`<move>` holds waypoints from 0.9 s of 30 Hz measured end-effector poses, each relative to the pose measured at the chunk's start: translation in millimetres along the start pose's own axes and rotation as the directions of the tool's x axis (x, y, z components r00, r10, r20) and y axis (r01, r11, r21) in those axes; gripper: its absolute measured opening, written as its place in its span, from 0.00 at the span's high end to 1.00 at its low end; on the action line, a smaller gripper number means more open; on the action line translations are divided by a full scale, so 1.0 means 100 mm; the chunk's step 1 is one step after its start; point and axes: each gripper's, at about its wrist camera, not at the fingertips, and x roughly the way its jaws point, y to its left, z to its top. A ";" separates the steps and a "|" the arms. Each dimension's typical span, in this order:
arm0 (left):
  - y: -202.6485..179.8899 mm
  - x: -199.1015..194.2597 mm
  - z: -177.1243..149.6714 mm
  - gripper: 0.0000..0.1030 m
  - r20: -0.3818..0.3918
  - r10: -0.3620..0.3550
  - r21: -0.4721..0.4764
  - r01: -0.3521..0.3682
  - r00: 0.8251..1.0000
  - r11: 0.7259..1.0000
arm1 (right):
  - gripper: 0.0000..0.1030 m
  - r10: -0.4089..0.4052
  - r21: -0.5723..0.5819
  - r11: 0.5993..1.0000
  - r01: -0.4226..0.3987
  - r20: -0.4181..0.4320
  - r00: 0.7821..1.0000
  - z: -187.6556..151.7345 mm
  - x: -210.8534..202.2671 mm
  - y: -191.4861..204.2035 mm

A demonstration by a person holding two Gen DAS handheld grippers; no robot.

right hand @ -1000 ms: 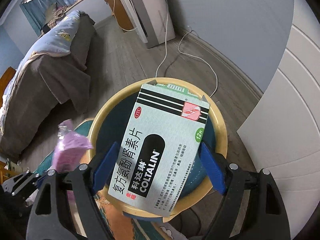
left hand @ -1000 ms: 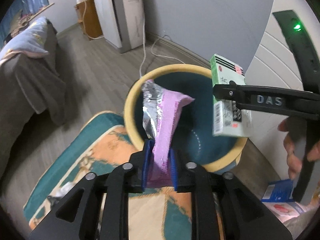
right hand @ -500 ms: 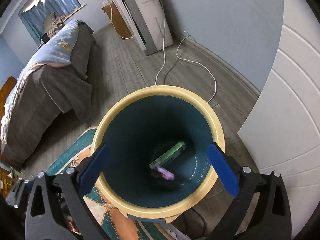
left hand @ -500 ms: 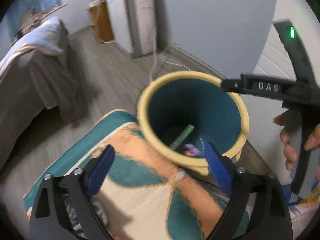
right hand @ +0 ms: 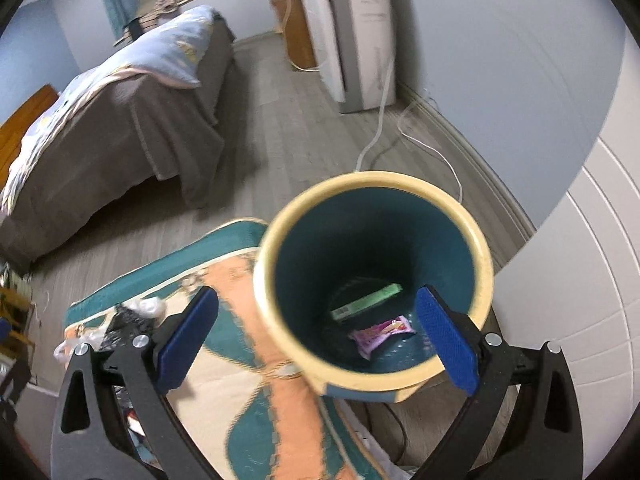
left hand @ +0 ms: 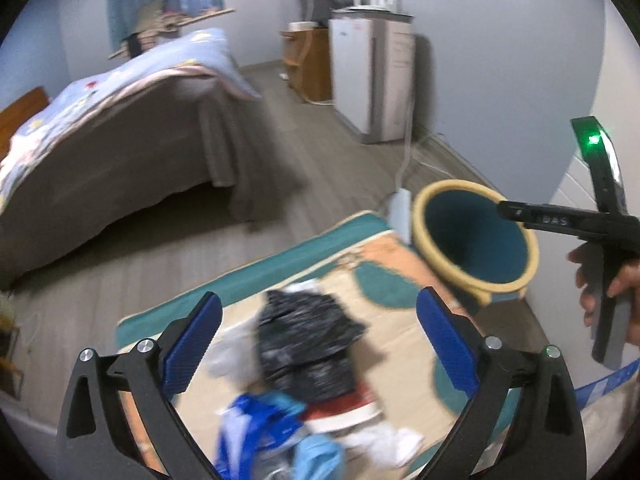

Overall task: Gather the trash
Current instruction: 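Move the right tool back to the cushion and grasp the black plastic bag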

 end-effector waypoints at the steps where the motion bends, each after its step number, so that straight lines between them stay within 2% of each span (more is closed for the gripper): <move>1: 0.09 -0.04 -0.04 0.06 0.001 0.018 -0.007 -0.018 1.000 1.000 | 0.06 0.002 -0.012 1.000 -0.002 0.002 1.000 -0.02 -0.01 0.09; 6: 0.49 -0.15 -0.26 0.06 -0.012 0.075 -0.044 -0.075 0.997 0.996 | 0.06 0.018 -0.075 0.997 -0.019 -0.015 1.000 -0.15 0.00 0.48; 12: 0.83 -0.07 -0.56 0.06 -0.032 0.140 -0.089 -0.142 0.990 0.986 | 0.06 0.042 -0.175 0.983 -0.054 -0.070 0.997 -0.28 0.09 1.00; 17: 1.04 0.09 -0.82 0.06 -0.077 0.153 -0.126 -0.162 0.985 0.979 | 0.06 0.052 -0.231 0.971 -0.068 -0.072 0.996 -0.43 0.19 1.39; 23: 1.14 0.25 -0.92 0.06 -0.105 0.136 -0.135 -0.149 0.985 0.980 | 0.06 0.063 -0.333 0.939 -0.087 -0.082 0.995 -0.52 0.44 1.79; 27: 1.15 0.45 -0.94 0.06 -0.129 0.118 -0.123 -0.134 0.985 0.983 | 0.06 0.044 -0.396 0.914 -0.083 -0.106 0.993 -0.59 0.67 1.91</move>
